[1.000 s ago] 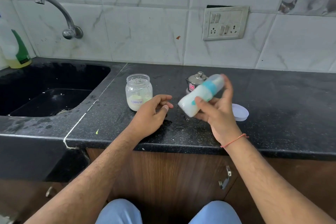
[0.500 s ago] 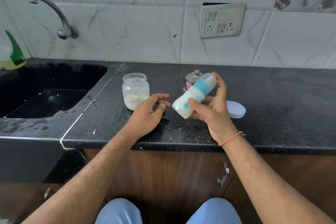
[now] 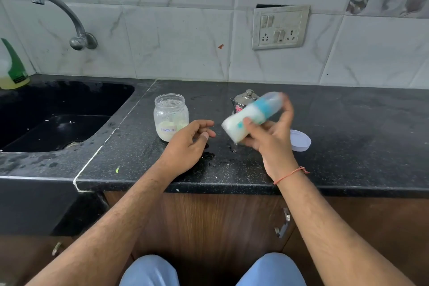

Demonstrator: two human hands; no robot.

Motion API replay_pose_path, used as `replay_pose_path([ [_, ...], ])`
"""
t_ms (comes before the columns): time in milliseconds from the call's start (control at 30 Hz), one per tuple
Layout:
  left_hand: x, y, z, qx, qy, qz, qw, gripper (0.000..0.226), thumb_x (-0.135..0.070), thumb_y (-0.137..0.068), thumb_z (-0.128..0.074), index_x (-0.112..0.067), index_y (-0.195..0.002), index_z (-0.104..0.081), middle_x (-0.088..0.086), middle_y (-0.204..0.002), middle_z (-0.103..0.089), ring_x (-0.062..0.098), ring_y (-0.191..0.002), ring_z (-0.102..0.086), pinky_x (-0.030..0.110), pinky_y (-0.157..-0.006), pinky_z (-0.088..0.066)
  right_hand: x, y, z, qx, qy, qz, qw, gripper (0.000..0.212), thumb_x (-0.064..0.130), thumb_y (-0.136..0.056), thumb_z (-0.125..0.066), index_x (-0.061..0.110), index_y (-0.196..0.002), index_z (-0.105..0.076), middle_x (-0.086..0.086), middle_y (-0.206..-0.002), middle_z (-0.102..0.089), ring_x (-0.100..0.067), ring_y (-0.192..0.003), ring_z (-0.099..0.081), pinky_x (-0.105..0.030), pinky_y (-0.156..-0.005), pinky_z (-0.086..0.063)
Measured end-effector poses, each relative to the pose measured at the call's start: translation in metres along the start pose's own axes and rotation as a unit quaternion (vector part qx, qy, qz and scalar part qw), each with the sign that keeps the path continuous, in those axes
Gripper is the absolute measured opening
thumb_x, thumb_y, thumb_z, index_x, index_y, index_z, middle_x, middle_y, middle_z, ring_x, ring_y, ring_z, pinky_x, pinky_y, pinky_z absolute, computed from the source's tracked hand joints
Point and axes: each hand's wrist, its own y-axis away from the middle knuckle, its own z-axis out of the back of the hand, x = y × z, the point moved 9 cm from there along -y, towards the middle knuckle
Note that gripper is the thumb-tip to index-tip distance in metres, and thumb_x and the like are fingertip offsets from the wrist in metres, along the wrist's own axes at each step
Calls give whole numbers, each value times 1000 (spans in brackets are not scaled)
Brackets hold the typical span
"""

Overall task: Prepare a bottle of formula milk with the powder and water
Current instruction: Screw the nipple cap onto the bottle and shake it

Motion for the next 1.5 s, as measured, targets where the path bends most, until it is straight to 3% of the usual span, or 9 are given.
replay_pose_path([
  [67,0,1,0,-1,-4,-1,1000,33,-10,-113,-54,-28,-139,-64,-11,-117,-78,9,-118,-72,9,-97,-51,1,-3,9,-29,-38,1,999,83,-3,-95,-72,40,-151,-27,-10,-126,-69,-31,-120,-70,-58,-78,-64],
  [167,-1,1,-1,5,-2,-3,1000,33,-10,-113,-54,-28,-139,-64,-12,-117,-78,9,-117,-72,15,-101,-55,-2,0,-5,41,39,-5,998,88,-7,-91,-74,40,-151,-30,-18,-129,-70,-36,-118,-71,-59,-79,-63],
  [267,1,-1,1,-1,-5,3,1000,33,-10,-113,-54,-27,-140,-65,-13,-116,-78,9,-116,-72,14,-100,-54,0,-2,4,-10,26,12,1000,88,-5,-92,-76,42,-150,-29,-18,-131,-66,-33,-117,-71,-63,-81,-63],
  [400,2,-1,1,1,-3,-1,1000,33,-11,-113,-55,-25,-141,-65,-13,-115,-78,12,-112,-73,29,-108,-57,-3,-1,-17,83,147,47,985,94,-2,-85,-82,46,-149,-34,-18,-127,-71,-34,-106,-74,-69,-90,-58],
  [667,3,0,1,-3,3,-3,1000,37,-10,-109,-62,-23,-144,-65,-13,-125,-77,3,-118,-71,33,-112,-56,4,7,-35,110,342,127,925,118,10,-86,-84,59,-161,-7,5,-141,-68,-11,-115,-72,-40,-102,-59],
  [867,3,-1,0,9,1,-6,1000,45,-11,-104,-71,-18,-149,-63,-12,-134,-75,4,-125,-70,33,-113,-57,-2,0,-38,106,404,124,900,122,22,-84,-89,62,-160,-2,11,-138,-70,-2,-115,-70,-34,-106,-56],
  [1133,0,0,-1,13,-59,0,998,54,-14,-98,-81,-24,-147,-63,-19,-130,-70,1,-125,-65,27,-116,-51,-26,-15,-30,123,360,51,923,87,12,-88,-84,31,-160,-40,7,-141,-68,2,-119,-68,-18,-99,-56],
  [1233,2,-2,-3,16,-75,6,997,51,-16,-99,-79,-25,-147,-63,-20,-130,-69,0,-126,-64,23,-115,-49,-30,-17,-28,125,378,48,916,70,14,-89,-82,25,-152,-53,7,-135,-71,3,-121,-67,-26,-103,-57],
  [1500,6,-11,-6,7,-118,14,993,44,-18,-103,-74,-26,-146,-68,-14,-137,-74,2,-126,-66,23,-110,-50,-31,-19,-33,129,417,49,898,61,23,-92,-81,29,-148,-56,17,-132,-69,4,-121,-65,-20,-102,-51],
])
